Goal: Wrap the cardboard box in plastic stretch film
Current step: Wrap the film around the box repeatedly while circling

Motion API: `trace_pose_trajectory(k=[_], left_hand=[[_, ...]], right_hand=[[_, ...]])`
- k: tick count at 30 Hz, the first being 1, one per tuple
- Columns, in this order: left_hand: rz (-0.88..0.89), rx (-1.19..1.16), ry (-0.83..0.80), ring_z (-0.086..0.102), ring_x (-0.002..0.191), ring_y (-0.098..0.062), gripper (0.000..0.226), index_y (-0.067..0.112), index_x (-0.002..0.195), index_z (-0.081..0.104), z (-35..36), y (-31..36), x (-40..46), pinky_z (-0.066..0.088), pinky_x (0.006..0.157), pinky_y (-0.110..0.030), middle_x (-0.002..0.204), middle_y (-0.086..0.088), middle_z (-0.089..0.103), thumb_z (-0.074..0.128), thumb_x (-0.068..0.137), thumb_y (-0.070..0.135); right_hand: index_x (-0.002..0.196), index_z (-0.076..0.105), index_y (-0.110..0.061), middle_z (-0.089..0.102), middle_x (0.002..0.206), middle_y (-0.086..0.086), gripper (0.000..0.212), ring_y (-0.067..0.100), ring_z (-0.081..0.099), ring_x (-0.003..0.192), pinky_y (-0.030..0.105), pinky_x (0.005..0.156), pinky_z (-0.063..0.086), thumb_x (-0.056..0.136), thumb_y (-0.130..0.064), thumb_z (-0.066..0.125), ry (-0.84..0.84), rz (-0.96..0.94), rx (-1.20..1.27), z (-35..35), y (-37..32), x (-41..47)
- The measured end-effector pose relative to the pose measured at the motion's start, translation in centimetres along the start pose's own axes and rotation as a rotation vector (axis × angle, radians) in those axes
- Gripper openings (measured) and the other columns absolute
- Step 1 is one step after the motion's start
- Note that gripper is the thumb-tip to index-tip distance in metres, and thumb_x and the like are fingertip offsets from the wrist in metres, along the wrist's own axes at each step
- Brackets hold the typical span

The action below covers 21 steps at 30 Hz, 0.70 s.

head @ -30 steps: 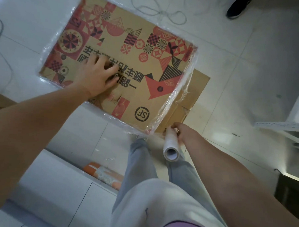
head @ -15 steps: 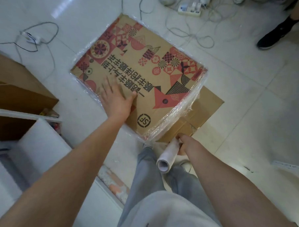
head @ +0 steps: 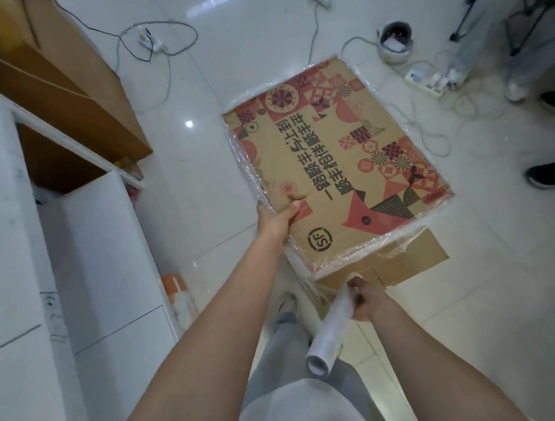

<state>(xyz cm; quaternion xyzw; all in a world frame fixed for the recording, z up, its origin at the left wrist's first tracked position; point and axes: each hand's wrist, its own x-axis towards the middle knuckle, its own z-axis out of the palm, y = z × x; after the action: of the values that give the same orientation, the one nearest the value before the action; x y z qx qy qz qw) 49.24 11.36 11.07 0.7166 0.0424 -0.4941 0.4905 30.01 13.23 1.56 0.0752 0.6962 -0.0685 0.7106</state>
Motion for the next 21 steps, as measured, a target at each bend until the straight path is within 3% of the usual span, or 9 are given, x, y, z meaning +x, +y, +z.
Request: trace_pose_trajectory(k=[4,6,10,11,13,14,15,19,21], left_hand=[[0.02,-0.048,-0.044,0.064,0.103,-0.024,0.079,0.029,0.145,0.025,0.6,-1.1,0.7,0.053,0.09,-0.048,0.127,-0.004,0.06,0.07,0.082,0.015],[0.004,-0.068,-0.014,0.065,0.102,-0.024,0.077,0.032,0.144,0.029,0.7,-1.2,1.2,0.052,0.091,-0.048,0.125,-0.002,0.062,0.07,0.08,0.019],[-0.049,-0.065,0.015,0.066,0.096,-0.02,0.056,0.027,0.133,0.046,0.6,-0.9,1.6,0.053,0.09,-0.045,0.113,0.003,0.066,0.07,0.083,0.016],[-0.055,-0.068,0.005,0.066,0.096,-0.019,0.054,0.028,0.131,0.049,0.3,-0.7,1.4,0.053,0.09,-0.045,0.112,0.004,0.067,0.071,0.083,0.017],[-0.038,-0.045,-0.019,0.062,0.108,-0.021,0.063,0.031,0.136,0.044,-0.4,-0.7,1.2,0.05,0.096,-0.045,0.122,0.005,0.062,0.074,0.081,0.021],[-0.031,-0.016,-0.031,0.055,0.119,-0.022,0.076,0.032,0.143,0.035,-0.7,-1.0,1.1,0.045,0.101,-0.045,0.132,0.006,0.055,0.076,0.079,0.025],[-0.039,0.012,-0.031,0.047,0.127,-0.023,0.091,0.031,0.149,0.021,-1.0,-1.3,1.2,0.04,0.106,-0.045,0.14,0.005,0.046,0.077,0.077,0.03],[-0.254,0.023,0.09,0.016,0.144,-0.029,0.129,0.028,0.15,-0.012,-1.1,-1.7,0.5,0.022,0.114,-0.051,0.159,-0.006,0.006,0.082,0.064,0.049],[-0.386,-0.104,0.094,0.02,0.142,-0.033,0.142,0.032,0.148,-0.012,-0.7,-2.0,0.5,0.024,0.112,-0.055,0.157,-0.009,0.011,0.084,0.048,0.061]], right_hand=[[0.117,0.055,-0.001,0.05,0.137,0.017,0.031,0.03,0.044,0.13,0.04,0.111,0.034,0.097,-0.023,0.048,0.013,-0.047,-0.03,-0.3,-0.7,0.6],[0.101,0.057,0.004,0.058,0.114,0.022,0.027,0.032,0.051,0.115,0.045,0.104,0.039,0.097,-0.022,0.05,0.0,-0.047,-0.048,-0.6,-1.1,0.5],[0.093,0.058,-0.003,0.067,0.063,0.023,0.02,0.034,0.057,0.076,0.044,0.057,0.053,0.092,-0.023,0.053,0.034,0.004,-0.152,-1.0,-2.2,1.0],[0.094,0.06,-0.003,0.066,0.058,0.023,0.021,0.034,0.061,0.07,0.042,0.055,0.054,0.082,-0.02,0.063,0.024,0.006,-0.171,-1.2,-2.3,1.2],[0.081,0.068,0.001,0.067,0.054,0.018,0.049,0.033,0.066,0.059,0.043,0.064,0.056,0.039,-0.013,0.088,0.031,-0.072,-0.311,-2.5,-2.9,2.6],[0.078,0.066,0.0,0.067,0.057,0.015,0.064,0.032,0.067,0.06,0.044,0.066,0.056,0.02,-0.009,0.093,-0.001,-0.04,-0.318,-3.2,-3.2,3.1],[0.081,0.064,-0.003,0.068,0.063,0.014,0.072,0.032,0.067,0.061,0.045,0.064,0.057,0.017,-0.002,0.095,-0.082,0.056,-0.233,-4.0,-3.3,3.6],[0.092,0.065,-0.007,0.068,0.077,0.013,0.06,0.032,0.068,0.066,0.045,0.058,0.057,0.039,0.001,0.092,-0.141,0.187,-0.134,-5.2,-3.3,5.1],[0.093,0.063,-0.009,0.068,0.075,0.013,0.042,0.031,0.067,0.064,0.044,0.057,0.057,0.056,-0.01,0.083,-0.071,0.171,-0.148,-4.7,-2.7,4.5]])
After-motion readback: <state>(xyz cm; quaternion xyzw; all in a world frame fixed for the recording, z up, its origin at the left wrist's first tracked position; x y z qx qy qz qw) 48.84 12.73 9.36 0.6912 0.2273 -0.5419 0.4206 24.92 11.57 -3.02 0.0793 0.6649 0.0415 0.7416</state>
